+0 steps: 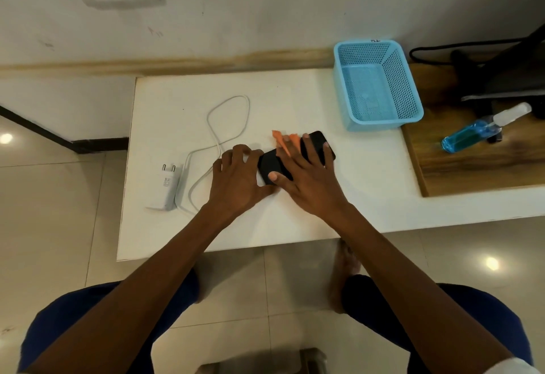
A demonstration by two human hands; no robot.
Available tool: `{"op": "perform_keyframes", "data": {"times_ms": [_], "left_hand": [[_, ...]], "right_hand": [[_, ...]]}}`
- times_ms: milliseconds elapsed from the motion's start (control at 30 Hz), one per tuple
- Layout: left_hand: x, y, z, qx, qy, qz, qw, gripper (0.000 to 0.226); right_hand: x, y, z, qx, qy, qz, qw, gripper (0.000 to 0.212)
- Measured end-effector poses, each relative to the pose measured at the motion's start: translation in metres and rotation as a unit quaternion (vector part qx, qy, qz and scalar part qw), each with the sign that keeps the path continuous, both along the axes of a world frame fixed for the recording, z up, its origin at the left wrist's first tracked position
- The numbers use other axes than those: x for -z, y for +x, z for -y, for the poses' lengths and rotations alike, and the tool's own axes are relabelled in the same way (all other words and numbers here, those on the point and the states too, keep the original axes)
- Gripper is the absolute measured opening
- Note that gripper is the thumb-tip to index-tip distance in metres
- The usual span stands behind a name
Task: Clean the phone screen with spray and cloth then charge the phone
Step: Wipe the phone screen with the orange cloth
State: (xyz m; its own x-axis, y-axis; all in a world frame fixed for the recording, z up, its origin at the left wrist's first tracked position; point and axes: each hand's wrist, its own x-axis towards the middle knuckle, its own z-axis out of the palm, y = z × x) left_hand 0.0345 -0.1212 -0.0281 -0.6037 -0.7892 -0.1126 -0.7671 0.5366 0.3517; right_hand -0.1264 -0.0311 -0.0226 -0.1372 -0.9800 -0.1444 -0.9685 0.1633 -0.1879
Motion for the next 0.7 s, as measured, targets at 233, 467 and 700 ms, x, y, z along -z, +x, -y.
{"op": "perform_keyframes", "data": {"times_ms": [233,467,700], "left_hand": [[0.002,0.001,-0.002,-0.001,-0.016,-0.005,1.000,0.071],[-0.001,-0.001,-0.002,-0.007,-0.006,0.009,1.000,0.084],[0.000,0.000,-0.004,-0.007,-0.018,0.019,1.000,0.084]], "right_hand": [[-0.002,0.011,0.003,-0.053,-0.012,-0.009,0.998,0.072],[-0.003,-0.036,0.000,0.092,0.005,-0.027,0.995,0.072],[-0.004,-0.040,-0.020,0.118,0.004,-0.005,0.993,0.073]]}}
